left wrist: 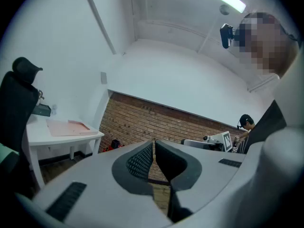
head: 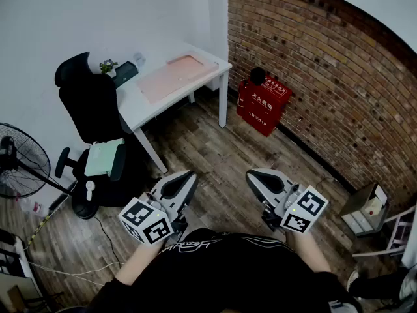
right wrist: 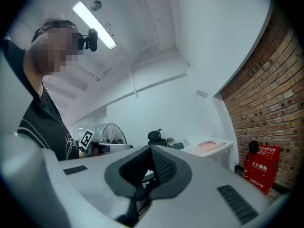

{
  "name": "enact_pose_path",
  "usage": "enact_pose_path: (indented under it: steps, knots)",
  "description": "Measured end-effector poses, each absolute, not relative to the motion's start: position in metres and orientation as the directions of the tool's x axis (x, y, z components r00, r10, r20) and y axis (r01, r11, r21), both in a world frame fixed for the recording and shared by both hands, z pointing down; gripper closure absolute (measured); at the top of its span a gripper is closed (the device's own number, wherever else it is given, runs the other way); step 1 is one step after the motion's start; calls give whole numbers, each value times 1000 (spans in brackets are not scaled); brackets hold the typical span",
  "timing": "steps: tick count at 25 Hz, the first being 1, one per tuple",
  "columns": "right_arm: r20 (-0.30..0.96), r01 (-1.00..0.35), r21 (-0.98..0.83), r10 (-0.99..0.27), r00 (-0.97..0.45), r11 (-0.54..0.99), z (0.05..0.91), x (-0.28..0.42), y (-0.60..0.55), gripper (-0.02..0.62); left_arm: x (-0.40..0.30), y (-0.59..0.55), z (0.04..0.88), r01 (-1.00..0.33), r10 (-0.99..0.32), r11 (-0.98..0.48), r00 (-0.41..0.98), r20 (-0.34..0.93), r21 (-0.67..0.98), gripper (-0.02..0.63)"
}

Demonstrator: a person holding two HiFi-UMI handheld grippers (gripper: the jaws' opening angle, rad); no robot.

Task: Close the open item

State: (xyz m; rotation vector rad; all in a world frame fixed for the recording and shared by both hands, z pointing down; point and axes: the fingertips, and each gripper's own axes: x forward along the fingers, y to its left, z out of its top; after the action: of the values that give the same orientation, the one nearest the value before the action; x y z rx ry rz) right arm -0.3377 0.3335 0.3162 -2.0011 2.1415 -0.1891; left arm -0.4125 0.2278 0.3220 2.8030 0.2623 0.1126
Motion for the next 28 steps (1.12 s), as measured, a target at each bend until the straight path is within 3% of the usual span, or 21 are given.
enact_pose_path:
  steps: [9,14,17,20,24,28]
  knots:
    - [-59,-973,-232,-998,16,-2,324,-321,359,592,-394,241,321,195,218,-934,975,46,298,563]
    - [-79,-974,-219,-994,77,-58,321,-313,368,596,-389,235,334,149,188,-943,977,106,299,562]
    - [-80,-972,-222,-993,93,-73,323,-309,367,504,-388,234,334,137,172,-953,979,110,269,553]
    - [-74,-968,-231,-991,115,-95,325,-304,363,430,-386,229,339,128,165,-961,976,139,245,397]
    - [-55,-963,-240,-989,138,-121,331,-291,359,321,-375,229,351,159,198,-964,964,177,212,319]
    - [-11,-951,-257,-984,178,-170,348,-263,354,304,-356,209,369,142,179,-974,960,214,177,310]
